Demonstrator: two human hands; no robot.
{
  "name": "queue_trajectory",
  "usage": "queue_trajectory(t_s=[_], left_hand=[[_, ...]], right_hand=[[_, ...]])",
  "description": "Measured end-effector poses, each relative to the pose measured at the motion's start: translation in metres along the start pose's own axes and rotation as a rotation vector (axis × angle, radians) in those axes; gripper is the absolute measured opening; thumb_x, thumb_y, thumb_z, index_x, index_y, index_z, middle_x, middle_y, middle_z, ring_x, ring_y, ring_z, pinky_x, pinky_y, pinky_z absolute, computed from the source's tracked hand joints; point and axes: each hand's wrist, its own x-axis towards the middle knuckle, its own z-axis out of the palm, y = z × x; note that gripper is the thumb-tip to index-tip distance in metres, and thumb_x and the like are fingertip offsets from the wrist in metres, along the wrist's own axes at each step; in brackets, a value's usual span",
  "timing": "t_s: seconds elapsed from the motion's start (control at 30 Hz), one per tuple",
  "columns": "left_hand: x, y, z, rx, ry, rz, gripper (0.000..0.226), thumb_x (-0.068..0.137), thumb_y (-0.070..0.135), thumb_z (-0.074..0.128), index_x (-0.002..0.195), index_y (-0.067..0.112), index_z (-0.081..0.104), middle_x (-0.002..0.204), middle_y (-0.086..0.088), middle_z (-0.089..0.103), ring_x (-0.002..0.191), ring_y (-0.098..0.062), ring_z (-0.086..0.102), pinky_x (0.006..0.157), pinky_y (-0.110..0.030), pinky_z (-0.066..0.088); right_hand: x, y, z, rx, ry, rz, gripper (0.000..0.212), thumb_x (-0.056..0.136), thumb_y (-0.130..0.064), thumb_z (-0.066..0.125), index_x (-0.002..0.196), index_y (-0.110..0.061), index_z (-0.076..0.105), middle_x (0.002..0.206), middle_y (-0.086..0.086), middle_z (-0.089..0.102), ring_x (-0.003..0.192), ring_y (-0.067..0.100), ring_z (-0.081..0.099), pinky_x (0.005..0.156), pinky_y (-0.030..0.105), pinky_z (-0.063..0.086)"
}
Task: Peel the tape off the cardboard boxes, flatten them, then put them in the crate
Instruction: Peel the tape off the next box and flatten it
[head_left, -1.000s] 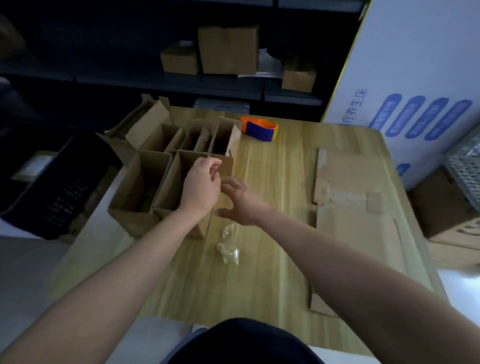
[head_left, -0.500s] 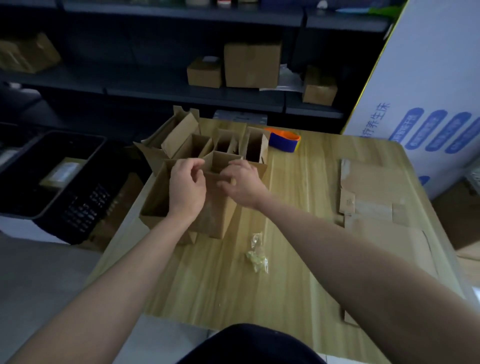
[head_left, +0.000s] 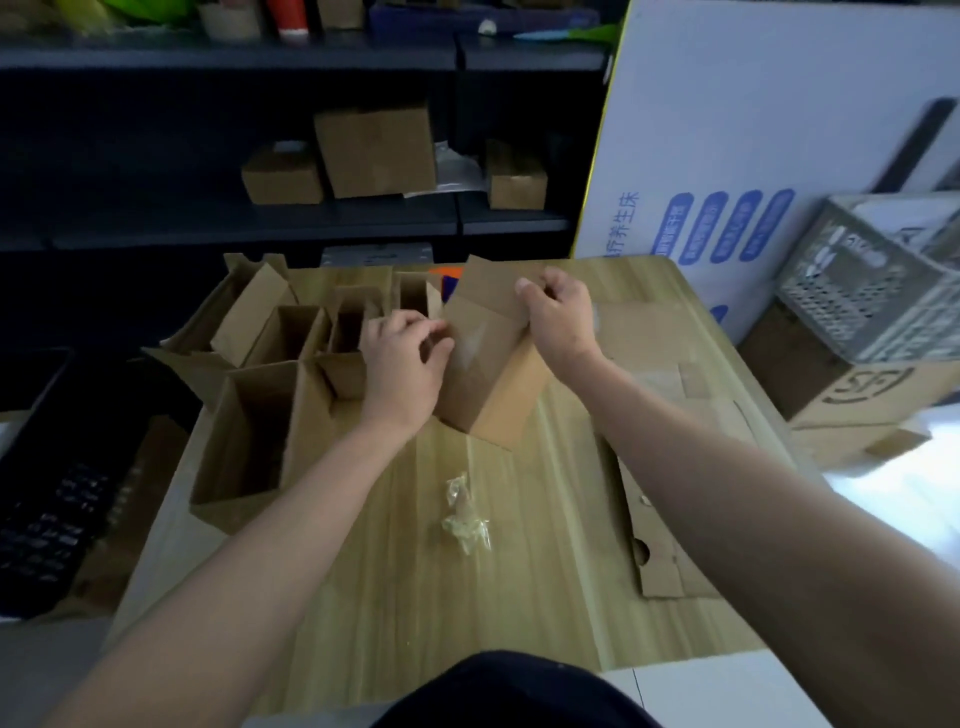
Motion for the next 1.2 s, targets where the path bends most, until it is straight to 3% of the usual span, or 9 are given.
queue_trajectory(t_s=[0.1,0.3,0.43,0.53,0.63,0.73,0.83,0.93,1.2], left_hand=[[-0.004,0.017,0.031,-0.011,-0.169,0.040,0.039,0.092,0.028,0.057,0.128,0.013,0.057,0.121,-0.004,0.053,0.118,-0.021,0.037,0.104,-0.036,0.031],[-0.004,0.042,0.092,-0.005,-0.421,-0.012,0.046,0.090,0.024,0.061,0.132,0.011,0.051,0.128,-0.008,0.048,0.121,-0.024,0.044,0.106,-0.035,0.037],[-0.010,0.049,0.122,0.042,-0.527,-0.002,0.051,0.090,0.025,0.062,0.136,0.009,0.048,0.132,-0.008,0.044,0.122,-0.025,0.039,0.107,-0.034,0.034],[-0.007,0.054,0.132,0.077,-0.491,0.034,0.045,0.089,0.025,0.062,0.131,0.010,0.054,0.131,-0.007,0.047,0.121,-0.024,0.037,0.105,-0.035,0.032],[-0.004,0.059,0.135,0.095,-0.463,0.037,0.041,0.088,0.023,0.063,0.127,0.010,0.058,0.127,-0.007,0.051,0.119,-0.023,0.039,0.102,-0.034,0.033],[-0.008,0.064,0.137,0.098,-0.427,-0.011,0.036,0.089,0.019,0.062,0.124,0.008,0.059,0.122,-0.010,0.053,0.116,-0.024,0.046,0.100,-0.031,0.037],[-0.014,0.072,0.139,0.136,-0.363,-0.089,0.031,0.089,0.018,0.063,0.118,0.006,0.058,0.119,-0.012,0.055,0.111,-0.025,0.050,0.094,-0.032,0.041],[-0.013,0.080,0.141,0.161,-0.373,-0.129,0.028,0.089,0.018,0.063,0.114,0.005,0.059,0.115,-0.013,0.057,0.104,-0.026,0.056,0.085,-0.031,0.044],[-0.002,0.078,0.147,0.156,-0.463,-0.183,0.017,0.090,0.019,0.062,0.104,0.009,0.066,0.105,-0.007,0.066,0.097,-0.024,0.061,0.072,-0.031,0.047]], right_hand=[[-0.001,0.022,-0.031,-0.025,0.102,0.095,0.037,0.087,-0.016,0.057,0.057,-0.021,0.037,0.055,-0.006,0.038,0.054,0.010,0.034,0.052,0.028,0.028],[-0.014,0.073,-0.080,0.022,0.184,0.383,0.019,0.091,-0.018,0.055,0.074,-0.012,0.057,0.067,-0.001,0.053,0.063,0.012,0.047,0.052,0.022,0.038],[-0.022,0.104,-0.104,0.010,0.164,0.544,0.009,0.092,-0.018,0.056,0.090,-0.010,0.061,0.090,0.004,0.062,0.090,0.022,0.056,0.073,0.028,0.044],[-0.013,0.108,-0.121,-0.369,-0.047,0.435,0.047,0.085,-0.020,0.065,0.128,-0.012,0.048,0.130,0.010,0.048,0.115,0.025,0.045,0.096,0.037,0.038],[0.000,0.101,-0.125,-0.840,-0.401,0.211,0.078,0.083,-0.033,0.068,0.147,-0.021,0.026,0.154,0.002,0.019,0.142,0.031,0.006,0.114,0.046,0.009],[0.011,0.095,-0.120,-0.933,-0.543,0.200,0.087,0.082,-0.036,0.068,0.150,-0.025,0.015,0.156,-0.001,0.015,0.143,0.031,0.007,0.114,0.047,0.006],[0.020,0.090,-0.114,-0.941,-0.598,0.274,0.096,0.079,-0.031,0.072,0.150,-0.026,0.007,0.151,0.006,0.023,0.132,0.035,0.033,0.107,0.046,0.027],[0.025,0.087,-0.110,-0.991,-0.625,0.303,0.099,0.078,-0.027,0.073,0.150,-0.024,0.006,0.146,0.011,0.025,0.122,0.035,0.044,0.097,0.042,0.040],[0.029,0.088,-0.111,-1.001,-0.625,0.332,0.100,0.079,-0.023,0.073,0.151,-0.023,0.003,0.146,0.013,0.024,0.118,0.035,0.048,0.091,0.040,0.044]])
